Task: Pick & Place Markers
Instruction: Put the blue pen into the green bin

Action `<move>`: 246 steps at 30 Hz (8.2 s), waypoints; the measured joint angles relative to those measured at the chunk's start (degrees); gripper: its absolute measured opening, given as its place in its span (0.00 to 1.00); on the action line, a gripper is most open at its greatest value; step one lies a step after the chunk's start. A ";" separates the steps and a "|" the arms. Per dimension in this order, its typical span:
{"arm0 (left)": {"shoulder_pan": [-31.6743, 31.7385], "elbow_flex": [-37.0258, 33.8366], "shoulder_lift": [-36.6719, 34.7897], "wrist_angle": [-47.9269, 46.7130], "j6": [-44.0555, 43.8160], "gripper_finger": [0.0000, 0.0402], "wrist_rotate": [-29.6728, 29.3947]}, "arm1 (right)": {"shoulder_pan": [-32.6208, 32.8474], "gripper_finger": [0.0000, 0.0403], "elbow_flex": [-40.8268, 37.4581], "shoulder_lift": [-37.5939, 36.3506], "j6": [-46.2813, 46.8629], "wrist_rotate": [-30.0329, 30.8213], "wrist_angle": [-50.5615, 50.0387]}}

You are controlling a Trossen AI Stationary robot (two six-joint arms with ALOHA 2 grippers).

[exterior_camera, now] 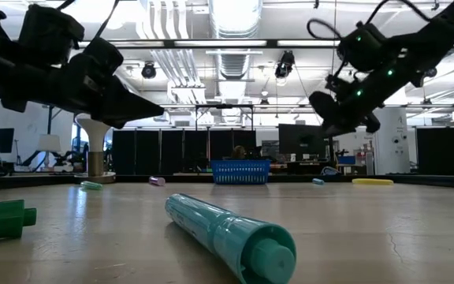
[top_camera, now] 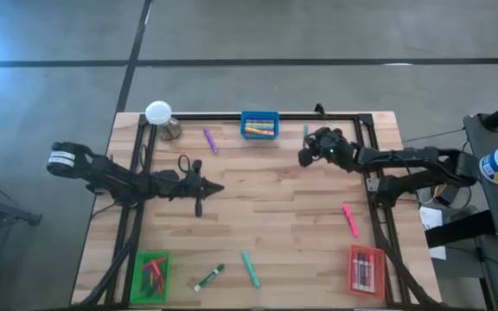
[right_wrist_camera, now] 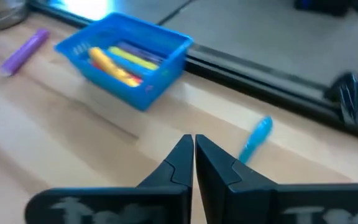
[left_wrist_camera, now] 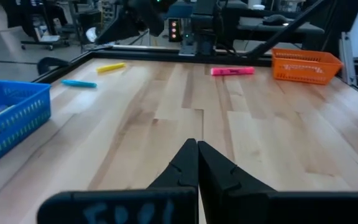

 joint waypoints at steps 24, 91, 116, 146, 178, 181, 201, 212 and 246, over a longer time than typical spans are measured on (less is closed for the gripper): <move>0.35 -0.10 0.02 -0.91 -1.90 0.00 -0.17 | -6.89 0.32 10.16 29.27 13.84 6.07 -0.44; -0.51 7.41 0.09 11.74 -4.91 0.24 8.90 | 36.92 0.09 24.41 32.47 -21.30 6.66 37.56; -0.56 10.16 0.09 12.19 -4.65 0.24 11.84 | 38.68 0.09 24.72 32.71 -22.67 5.06 40.67; -0.59 10.67 0.09 12.44 -1.66 0.10 12.92 | 38.63 0.24 24.72 32.86 -23.40 5.86 40.46; -0.79 12.44 0.09 10.91 -3.04 0.24 14.55 | 38.68 0.09 24.70 32.86 -24.93 5.03 39.85; -0.79 13.26 0.09 11.02 -3.04 0.24 14.68 | 38.65 0.09 24.70 32.86 -24.90 4.02 39.63; -0.94 14.93 0.04 6.38 0.70 0.11 16.61 | 38.63 0.13 24.68 32.86 -24.68 1.00 40.20; -1.54 22.33 -10.11 -21.88 -3.08 0.09 15.75 | 38.65 0.31 24.65 32.86 -25.74 1.05 37.87; -51.56 45.03 -1.29 -104.69 -74.42 0.12 7.28 | 38.52 0.14 24.28 32.86 -26.40 1.07 30.02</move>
